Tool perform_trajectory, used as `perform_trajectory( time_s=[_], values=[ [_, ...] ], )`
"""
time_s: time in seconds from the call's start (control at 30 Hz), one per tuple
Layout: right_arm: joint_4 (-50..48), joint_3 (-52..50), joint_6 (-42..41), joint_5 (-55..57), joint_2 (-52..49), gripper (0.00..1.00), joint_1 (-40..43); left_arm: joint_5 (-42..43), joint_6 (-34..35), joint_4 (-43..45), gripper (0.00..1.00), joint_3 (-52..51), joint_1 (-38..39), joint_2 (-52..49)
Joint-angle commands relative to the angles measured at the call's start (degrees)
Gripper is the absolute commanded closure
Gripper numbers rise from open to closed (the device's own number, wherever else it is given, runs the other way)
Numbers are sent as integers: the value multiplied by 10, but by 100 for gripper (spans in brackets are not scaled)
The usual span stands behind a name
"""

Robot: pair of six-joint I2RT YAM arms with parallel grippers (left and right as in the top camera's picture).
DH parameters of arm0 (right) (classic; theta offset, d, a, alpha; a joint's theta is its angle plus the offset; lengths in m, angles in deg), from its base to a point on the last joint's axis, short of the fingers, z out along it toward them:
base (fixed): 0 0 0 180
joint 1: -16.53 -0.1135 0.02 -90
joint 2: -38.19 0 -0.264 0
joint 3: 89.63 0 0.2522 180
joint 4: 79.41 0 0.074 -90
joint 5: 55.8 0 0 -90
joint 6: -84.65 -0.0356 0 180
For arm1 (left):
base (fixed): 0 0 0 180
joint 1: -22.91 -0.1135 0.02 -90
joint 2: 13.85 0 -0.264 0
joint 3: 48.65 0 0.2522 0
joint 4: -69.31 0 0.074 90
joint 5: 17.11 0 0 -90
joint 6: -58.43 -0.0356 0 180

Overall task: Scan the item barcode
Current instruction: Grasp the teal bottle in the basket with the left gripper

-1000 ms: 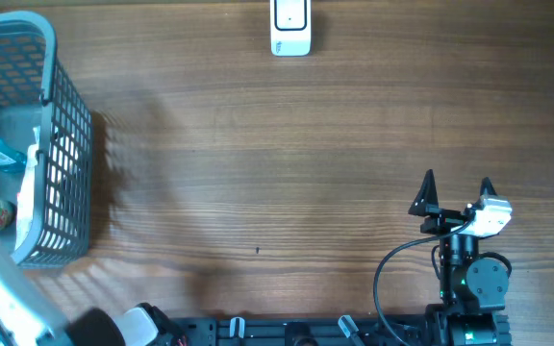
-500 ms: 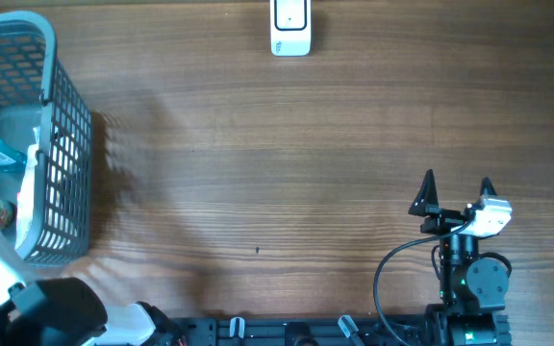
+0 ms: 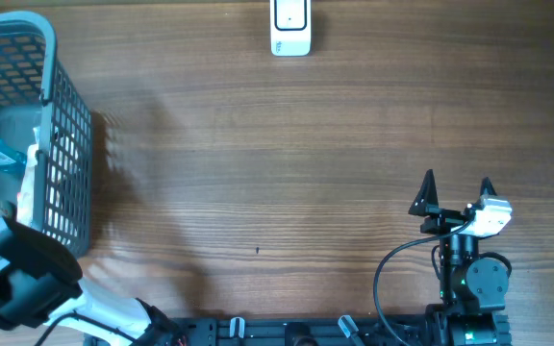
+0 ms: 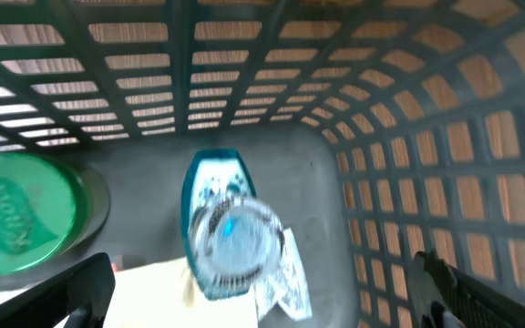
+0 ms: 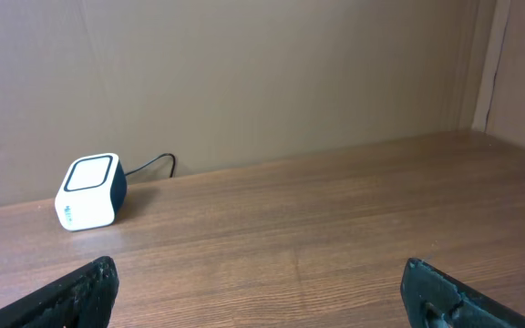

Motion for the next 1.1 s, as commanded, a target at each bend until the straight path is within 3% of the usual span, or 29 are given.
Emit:
perform_trajectory(
  time_s=[0.0,0.33,0.57,0.63,0.77,1.07],
  values=[
    [-3,0,10,-9,2,0,2,-9,24,14,0,9,-4,-28],
    [-3,0,10,-9,2,0,2,-12,30,45,2,9,-4,-86],
    [-3,0,10,-9,2,0,2,-12,30,54,17,9,-4,-87],
    [-3,0,10,-9,2,0,2,-12,30,54,29,9,-4,-87],
    [-3,0,10,-9,2,0,2,-12,30,51,34,9,-4,-87],
    [-3,0,10,-9,2,0,2,-12,30,27,57,9,-4,-87]
  ],
)
